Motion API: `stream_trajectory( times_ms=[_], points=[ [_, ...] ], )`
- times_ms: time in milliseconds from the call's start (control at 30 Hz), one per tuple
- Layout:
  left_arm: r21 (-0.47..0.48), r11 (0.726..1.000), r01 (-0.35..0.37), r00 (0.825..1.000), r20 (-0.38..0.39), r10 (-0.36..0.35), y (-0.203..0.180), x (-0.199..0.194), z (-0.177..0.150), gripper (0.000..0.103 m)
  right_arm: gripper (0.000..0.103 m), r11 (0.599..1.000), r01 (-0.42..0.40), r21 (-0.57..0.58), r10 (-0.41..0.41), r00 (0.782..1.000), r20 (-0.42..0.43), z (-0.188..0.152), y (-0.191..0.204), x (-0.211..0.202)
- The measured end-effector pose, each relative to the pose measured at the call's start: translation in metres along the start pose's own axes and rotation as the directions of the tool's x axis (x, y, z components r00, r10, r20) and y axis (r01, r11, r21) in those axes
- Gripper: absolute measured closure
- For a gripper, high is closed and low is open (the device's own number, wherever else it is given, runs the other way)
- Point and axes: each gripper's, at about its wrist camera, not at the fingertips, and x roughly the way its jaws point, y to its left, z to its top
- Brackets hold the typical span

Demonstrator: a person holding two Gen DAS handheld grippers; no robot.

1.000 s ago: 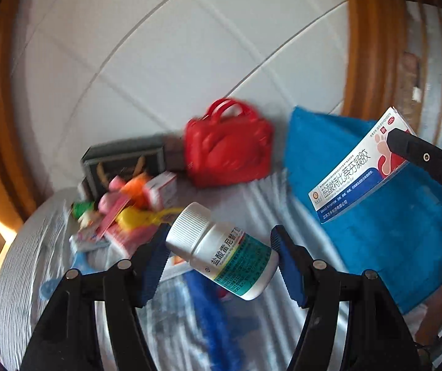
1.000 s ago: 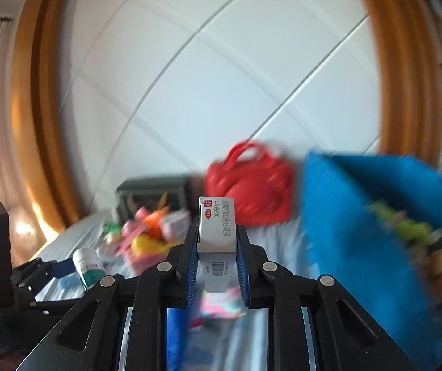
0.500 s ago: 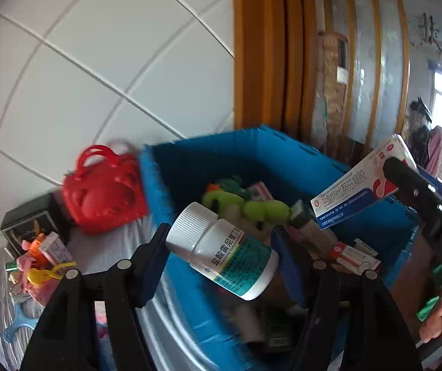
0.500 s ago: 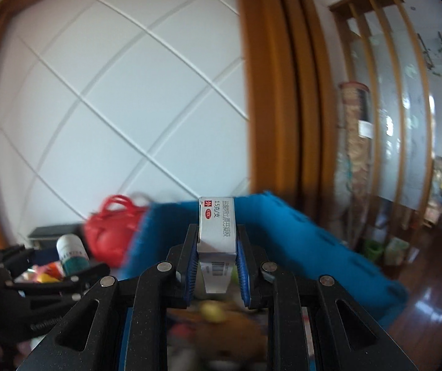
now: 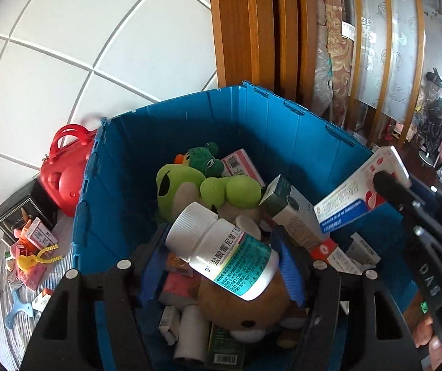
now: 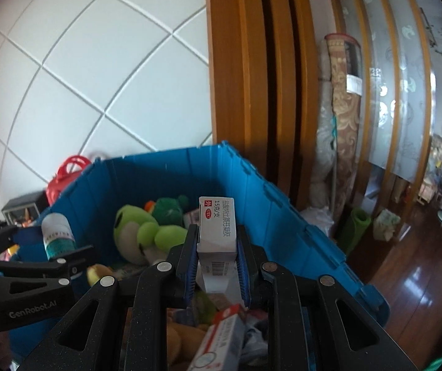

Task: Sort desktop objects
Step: 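Carry both items to the blue crate and release them inside, then withdraw both tools from the crate back over the bed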

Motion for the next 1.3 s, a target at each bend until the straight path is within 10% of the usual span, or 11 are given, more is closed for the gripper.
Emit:
stream_trajectory(
  times_ms=[867, 1067, 1300],
  points=[
    [-0.060, 0.997, -0.045, 0.999, -0.009, 0.044, 0.004, 0.013, -0.004, 0.024, 0.078, 0.999, -0.028, -0.033, 0.026, 0.996, -0.086, -0.011, -0.008, 0.035],
    [-0.102, 0.994, -0.026, 1.000, -0.014, 0.025, 0.011, 0.014, -0.008, 0.024, 0.013, 1.000, -0.005, -0.022, 0.004, 0.999, -0.042, -0.009, -0.007, 0.025],
    [-0.111, 0.993, -0.045, 0.999, 0.026, 0.048, 0.011, 0.008, -0.013, 0.024, 0.006, 1.000, 0.020, 0.011, -0.020, 0.999, -0.029, -0.009, -0.008, 0.024]
  ],
)
